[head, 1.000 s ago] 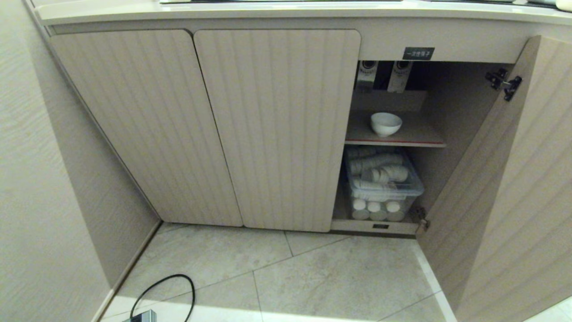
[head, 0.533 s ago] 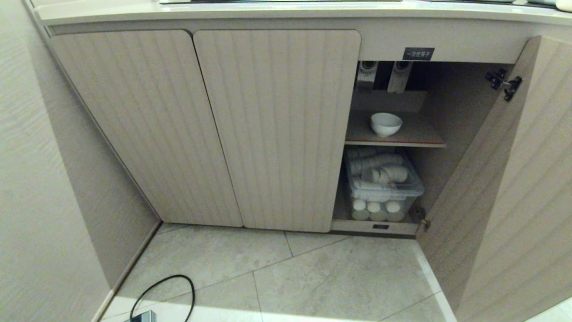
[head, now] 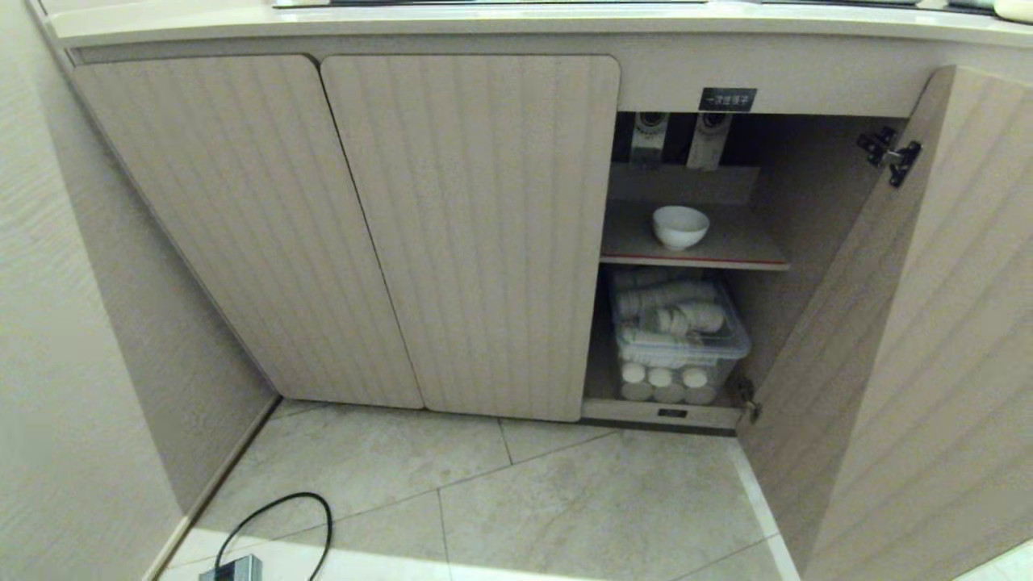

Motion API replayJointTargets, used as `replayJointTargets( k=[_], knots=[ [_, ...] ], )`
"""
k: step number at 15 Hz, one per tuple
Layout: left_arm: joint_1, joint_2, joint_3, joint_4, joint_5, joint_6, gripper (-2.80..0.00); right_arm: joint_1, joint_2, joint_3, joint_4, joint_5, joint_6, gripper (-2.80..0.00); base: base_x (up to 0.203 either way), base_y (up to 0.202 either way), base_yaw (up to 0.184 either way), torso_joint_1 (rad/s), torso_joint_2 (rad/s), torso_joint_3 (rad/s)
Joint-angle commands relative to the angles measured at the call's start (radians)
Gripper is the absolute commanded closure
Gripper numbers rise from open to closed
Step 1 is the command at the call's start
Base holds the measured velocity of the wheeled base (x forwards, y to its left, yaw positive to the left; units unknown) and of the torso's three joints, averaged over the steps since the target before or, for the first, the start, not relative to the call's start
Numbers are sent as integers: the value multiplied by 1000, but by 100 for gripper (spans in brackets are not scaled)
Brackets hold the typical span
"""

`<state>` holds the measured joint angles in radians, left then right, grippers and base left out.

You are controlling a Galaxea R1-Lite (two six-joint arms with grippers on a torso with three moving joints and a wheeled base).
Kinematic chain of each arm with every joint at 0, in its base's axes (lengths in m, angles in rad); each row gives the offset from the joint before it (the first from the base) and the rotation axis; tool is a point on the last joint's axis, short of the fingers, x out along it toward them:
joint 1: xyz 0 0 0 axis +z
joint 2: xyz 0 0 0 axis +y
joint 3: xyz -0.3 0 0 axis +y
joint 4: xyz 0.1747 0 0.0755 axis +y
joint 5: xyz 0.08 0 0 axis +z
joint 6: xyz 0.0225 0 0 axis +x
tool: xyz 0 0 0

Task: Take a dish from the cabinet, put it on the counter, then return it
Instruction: Close the cabinet door

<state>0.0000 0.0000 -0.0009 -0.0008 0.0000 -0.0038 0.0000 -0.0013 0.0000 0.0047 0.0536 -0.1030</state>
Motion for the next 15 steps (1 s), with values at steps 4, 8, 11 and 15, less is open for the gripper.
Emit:
replayJointTargets(
  k=[4,8,11,15],
  knots=[
    [0,0,1,0,0,-1,0,0,1,0,0,2,-1,0,0,-193,11,3,4,1],
    [0,0,0,0,-1,-1,0,0,1,0,0,2,-1,0,0,-192,12,-2,1,5],
    [0,0,0,0,0,-1,0,0,1,0,0,1,-1,0,0,-127,7,7,1,4],
    [0,0,1,1,0,-1,0,0,1,0,0,2,-1,0,0,0,0,0,0,0]
  ],
)
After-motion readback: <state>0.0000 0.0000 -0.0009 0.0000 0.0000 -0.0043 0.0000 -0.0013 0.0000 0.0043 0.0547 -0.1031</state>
